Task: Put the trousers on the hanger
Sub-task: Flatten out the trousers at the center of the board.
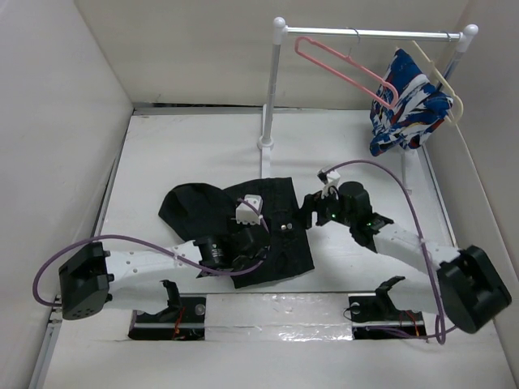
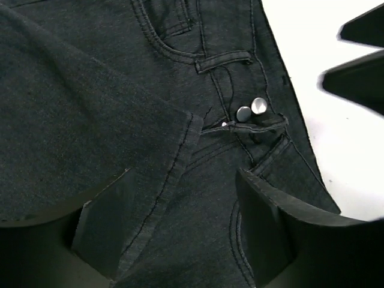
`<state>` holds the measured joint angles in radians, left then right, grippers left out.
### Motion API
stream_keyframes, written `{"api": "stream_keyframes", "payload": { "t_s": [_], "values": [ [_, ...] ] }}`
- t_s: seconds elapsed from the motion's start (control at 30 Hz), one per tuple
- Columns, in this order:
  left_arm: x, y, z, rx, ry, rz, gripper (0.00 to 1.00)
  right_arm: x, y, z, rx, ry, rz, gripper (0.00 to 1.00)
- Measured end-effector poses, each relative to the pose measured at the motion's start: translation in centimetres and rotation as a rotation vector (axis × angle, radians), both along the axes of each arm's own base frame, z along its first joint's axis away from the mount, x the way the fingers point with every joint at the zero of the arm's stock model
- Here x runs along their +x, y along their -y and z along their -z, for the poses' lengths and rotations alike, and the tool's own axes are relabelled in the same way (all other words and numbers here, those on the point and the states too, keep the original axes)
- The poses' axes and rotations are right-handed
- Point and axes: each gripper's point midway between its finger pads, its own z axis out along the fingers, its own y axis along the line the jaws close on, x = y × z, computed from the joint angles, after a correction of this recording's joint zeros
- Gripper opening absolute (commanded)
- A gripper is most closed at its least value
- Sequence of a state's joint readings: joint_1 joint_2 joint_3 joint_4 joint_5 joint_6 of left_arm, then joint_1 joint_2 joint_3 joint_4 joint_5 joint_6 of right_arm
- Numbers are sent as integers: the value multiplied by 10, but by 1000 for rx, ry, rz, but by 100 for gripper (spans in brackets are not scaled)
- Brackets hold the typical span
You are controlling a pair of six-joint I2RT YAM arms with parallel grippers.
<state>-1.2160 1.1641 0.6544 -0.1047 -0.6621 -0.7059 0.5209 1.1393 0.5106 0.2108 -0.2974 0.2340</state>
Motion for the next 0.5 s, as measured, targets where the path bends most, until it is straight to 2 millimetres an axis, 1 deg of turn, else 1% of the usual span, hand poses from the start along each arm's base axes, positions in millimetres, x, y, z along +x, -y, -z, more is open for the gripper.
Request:
{"api": "stream_keyframes", "payload": {
  "t_s": [0.07, 0.17, 0.2, 0.3, 0.37, 0.4, 0.43, 0.47, 0.5],
  "values": [
    [1, -1, 3, 7, -1, -11, 67, 8, -3, 20, -17, -43, 19, 80],
    [6, -4, 11, 30, -12, -33, 67, 21, -8, 48, -39, -108, 44, 84],
    [8, -6, 15, 41, -19, -40, 67, 25, -10, 56, -45, -128, 51, 86],
    [14, -13, 29, 85, -41, -68, 68, 37, -18, 71, -38, -154, 56, 87],
    [16, -16, 38, 113, -52, -78, 67, 41, -22, 76, -22, -161, 61, 85],
    [17, -17, 41, 123, -57, -83, 66, 42, -24, 78, -13, -162, 61, 81],
    [18, -18, 44, 132, -62, -86, 66, 43, -26, 78, -4, -161, 60, 78],
    [19, -18, 48, 143, -65, -87, 61, 44, -29, 77, 10, -157, 59, 74],
    [19, -19, 51, 153, -69, -90, 58, 45, -32, 76, 28, -153, 56, 55]
  ]
}}
